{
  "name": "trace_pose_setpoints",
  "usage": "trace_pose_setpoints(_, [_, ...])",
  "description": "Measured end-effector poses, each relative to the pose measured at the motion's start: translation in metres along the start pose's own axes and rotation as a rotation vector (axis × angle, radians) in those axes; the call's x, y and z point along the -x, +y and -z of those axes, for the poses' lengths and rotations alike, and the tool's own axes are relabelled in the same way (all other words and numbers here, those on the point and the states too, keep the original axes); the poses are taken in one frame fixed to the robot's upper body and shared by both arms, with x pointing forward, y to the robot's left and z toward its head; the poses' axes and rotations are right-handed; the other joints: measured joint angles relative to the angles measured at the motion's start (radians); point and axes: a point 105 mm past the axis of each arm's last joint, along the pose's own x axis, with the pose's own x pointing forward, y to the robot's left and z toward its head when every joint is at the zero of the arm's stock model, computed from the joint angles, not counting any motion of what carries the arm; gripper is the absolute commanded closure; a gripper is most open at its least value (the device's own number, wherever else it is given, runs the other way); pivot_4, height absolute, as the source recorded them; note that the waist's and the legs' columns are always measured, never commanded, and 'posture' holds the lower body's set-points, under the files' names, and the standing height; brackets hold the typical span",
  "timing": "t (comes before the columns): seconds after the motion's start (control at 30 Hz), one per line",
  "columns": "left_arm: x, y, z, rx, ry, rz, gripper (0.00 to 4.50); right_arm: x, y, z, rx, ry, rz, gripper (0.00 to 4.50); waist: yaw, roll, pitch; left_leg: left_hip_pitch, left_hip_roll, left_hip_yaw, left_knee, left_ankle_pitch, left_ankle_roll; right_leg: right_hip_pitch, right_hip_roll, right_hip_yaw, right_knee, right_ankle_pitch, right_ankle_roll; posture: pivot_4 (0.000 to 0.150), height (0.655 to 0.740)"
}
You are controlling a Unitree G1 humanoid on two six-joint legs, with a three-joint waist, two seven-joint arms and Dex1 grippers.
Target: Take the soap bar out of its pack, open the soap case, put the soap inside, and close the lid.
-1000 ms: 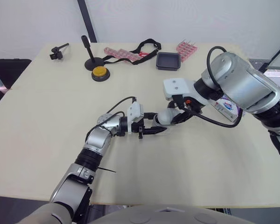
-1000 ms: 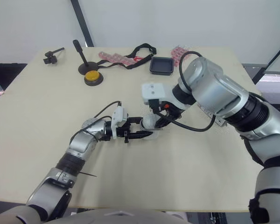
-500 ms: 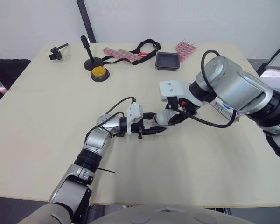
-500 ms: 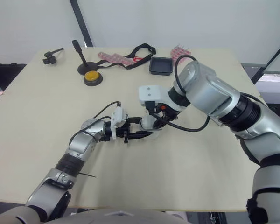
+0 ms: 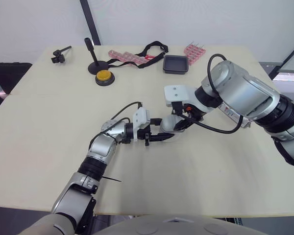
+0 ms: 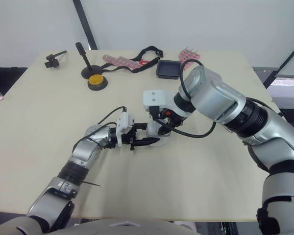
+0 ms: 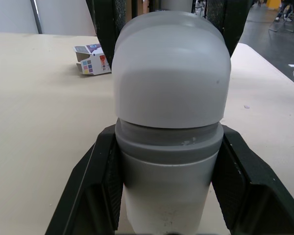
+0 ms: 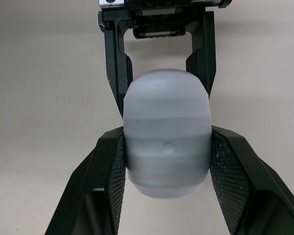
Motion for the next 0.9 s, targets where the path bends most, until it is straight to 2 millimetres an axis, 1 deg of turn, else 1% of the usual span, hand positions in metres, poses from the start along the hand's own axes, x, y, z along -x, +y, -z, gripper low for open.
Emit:
trace_pose_setpoints(0.37, [0.001,0.000,0.001,0.004,0.001,-0.008,2.56,-0.002,0.000,-0.001,0.004,-0.001,-0.009,2.52,-0.002,0.000,0.000,0.000,0.000,0.000,0.000,0.000,0.000,0.002,0.000,0.000,0.000,0.000,-0.001,0.150,0.7291])
trace_pose_setpoints(0.43, [0.001,0.000,0.001,0.004,0.001,-0.008,2.56,-0.002,0.000,-0.001,0.003,0.000,-0.010,1.47,-0.002,0.000,0.000,0.000,0.000,0.000,0.000,0.000,0.000,0.002,0.000,0.000,0.000,0.000,-0.001,0.150,0.7291])
trace_pose_setpoints(0.57, [0.001,0.000,0.001,0.003,0.001,-0.008,2.56,-0.011,0.002,0.005,-0.022,0.026,-0.041,0.17,-0.002,0.000,0.000,0.000,0.000,0.000,0.000,0.000,-0.001,0.001,0.000,0.000,0.000,0.000,0.000,0.150,0.7291])
trace_pose_setpoints(0.6, [0.001,-0.001,0.001,0.003,0.001,-0.008,2.56,-0.011,0.001,0.005,-0.022,0.026,-0.040,0.03,-0.002,0.000,0.000,0.000,0.000,0.000,-0.001,0.000,-0.001,0.001,0.000,0.000,-0.001,0.000,0.000,0.150,0.7291])
trace_pose_setpoints(0.9, [0.001,-0.001,0.001,0.004,0.001,-0.007,2.56,-0.011,-0.003,0.004,0.000,0.019,-0.012,0.03,-0.002,-0.001,0.000,0.000,0.000,0.000,-0.001,0.000,-0.001,0.001,0.000,0.000,-0.001,0.000,0.000,0.150,0.7291])
